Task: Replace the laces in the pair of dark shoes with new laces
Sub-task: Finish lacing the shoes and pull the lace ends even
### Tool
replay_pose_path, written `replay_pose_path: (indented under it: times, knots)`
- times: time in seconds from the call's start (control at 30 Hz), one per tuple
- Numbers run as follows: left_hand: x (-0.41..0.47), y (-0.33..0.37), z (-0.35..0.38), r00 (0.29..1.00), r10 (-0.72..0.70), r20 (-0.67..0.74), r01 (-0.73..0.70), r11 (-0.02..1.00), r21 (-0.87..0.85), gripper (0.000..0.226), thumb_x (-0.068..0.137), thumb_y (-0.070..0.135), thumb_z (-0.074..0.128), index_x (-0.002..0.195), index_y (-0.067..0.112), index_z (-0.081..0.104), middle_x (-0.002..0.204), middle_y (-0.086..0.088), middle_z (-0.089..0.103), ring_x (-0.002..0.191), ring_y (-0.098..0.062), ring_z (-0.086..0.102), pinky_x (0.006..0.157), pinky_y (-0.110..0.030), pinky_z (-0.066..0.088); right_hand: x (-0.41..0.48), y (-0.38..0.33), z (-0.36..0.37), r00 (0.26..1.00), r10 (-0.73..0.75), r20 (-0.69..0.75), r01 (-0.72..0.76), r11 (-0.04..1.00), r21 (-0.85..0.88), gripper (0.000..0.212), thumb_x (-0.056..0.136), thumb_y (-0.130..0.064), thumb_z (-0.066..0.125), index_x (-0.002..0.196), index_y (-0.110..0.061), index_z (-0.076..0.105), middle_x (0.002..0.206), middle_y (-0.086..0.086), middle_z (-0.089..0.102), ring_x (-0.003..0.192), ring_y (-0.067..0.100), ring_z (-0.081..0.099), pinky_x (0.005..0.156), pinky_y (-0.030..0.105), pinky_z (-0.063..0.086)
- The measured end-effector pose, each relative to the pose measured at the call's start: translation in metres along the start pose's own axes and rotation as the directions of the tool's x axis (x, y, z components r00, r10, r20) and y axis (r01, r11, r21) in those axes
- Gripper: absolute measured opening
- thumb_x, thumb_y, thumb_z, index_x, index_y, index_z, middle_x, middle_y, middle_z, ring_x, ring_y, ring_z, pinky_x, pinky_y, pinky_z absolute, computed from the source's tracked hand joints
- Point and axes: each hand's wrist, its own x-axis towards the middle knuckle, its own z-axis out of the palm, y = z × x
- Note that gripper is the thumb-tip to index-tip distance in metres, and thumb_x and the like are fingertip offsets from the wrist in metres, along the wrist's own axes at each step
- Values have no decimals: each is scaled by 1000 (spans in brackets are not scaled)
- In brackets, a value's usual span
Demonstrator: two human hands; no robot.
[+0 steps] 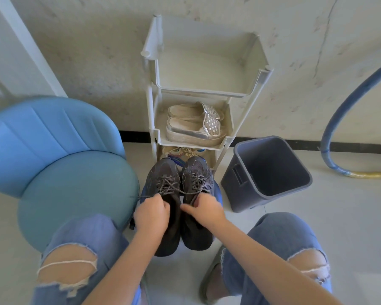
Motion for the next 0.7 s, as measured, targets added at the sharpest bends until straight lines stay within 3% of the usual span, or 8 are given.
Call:
replay_pose_path:
  times: [0.13, 0.23, 0.33, 0.4, 0.5, 0.53, 0.63, 0.7]
  knots:
    - [6, -18, -11, 986, -138, 95, 124, 983, 137, 43, 89, 46, 58, 110, 9, 55, 107, -7, 64, 100, -26, 62, 74, -30, 47, -4, 16, -15, 967, 46, -252, -74, 992, -101, 45, 89, -53, 56, 106, -12, 51, 107, 5, 57, 91, 22, 57, 69, 28, 42]
    - [9, -21, -1, 956, -210, 202, 173, 967, 188, 54, 91, 40, 58, 127, 2, 44, 125, -11, 56, 115, -27, 57, 87, -33, 48, -4, 25, -20, 965, 261, -31, -261, 965, 19, 77, 86, -42, 67, 140, -11, 23, 131, 12, 42, 111, 31, 55, 85, 37, 50]
    - [11, -12, 12, 969, -111, 219, 64, 975, 212, 37, 96, 16, 47, 131, 4, 46, 126, -12, 58, 115, -28, 57, 89, -34, 48, -2, 25, -16, 895, 345, 282, -388, 915, 112, 73, 96, -23, 54, 150, -8, 7, 125, 22, 55, 86, 29, 62, 79, 34, 55]
    - [14, -9, 15, 975, -96, 199, 48, 971, 234, 48, 96, 4, 38, 143, 6, 32, 128, -11, 57, 116, -27, 57, 91, -33, 47, 0, 22, -13, 915, 300, 271, -327, 943, 58, 78, 96, -12, 47, 153, -15, -7, 130, 18, 54, 76, 22, 58, 54, 22, 49]
    - [13, -11, 15, 979, -84, 186, 45, 978, 202, 51, 96, 3, 33, 146, 12, 29, 124, -9, 59, 112, -26, 58, 87, -32, 48, 2, 20, -9, 937, 245, 248, -266, 963, 54, 79, 97, -4, 42, 153, -22, -11, 128, 19, 54, 73, 23, 59, 42, 23, 42]
    - [11, -12, 14, 983, -67, 171, 37, 985, 171, 49, 97, 5, 34, 145, 14, 31, 121, -9, 61, 109, -26, 60, 85, -32, 48, -1, 19, -10, 943, 234, 236, -254, 966, 56, 78, 97, -3, 41, 153, -23, -9, 125, 20, 55, 73, 24, 59, 45, 24, 46]
    - [1, -12, 11, 993, -6, 121, -2, 997, 72, 51, 100, 13, 35, 150, 21, 24, 119, -9, 59, 106, -25, 59, 82, -32, 46, -12, 19, -17, 962, 202, 185, -201, 979, -22, 83, 94, 1, 46, 153, -22, -7, 122, 20, 57, 96, 33, 65, 81, 41, 56]
    - [-9, -9, 2, 997, 17, 80, -19, 1000, 21, 52, 101, 17, 36, 150, 25, 21, 122, -9, 57, 107, -25, 58, 83, -32, 45, -23, 18, -25, 980, 154, 123, -156, 988, 4, 78, 95, 3, 40, 154, -22, -5, 118, 21, 59, 94, 35, 66, 83, 42, 56]
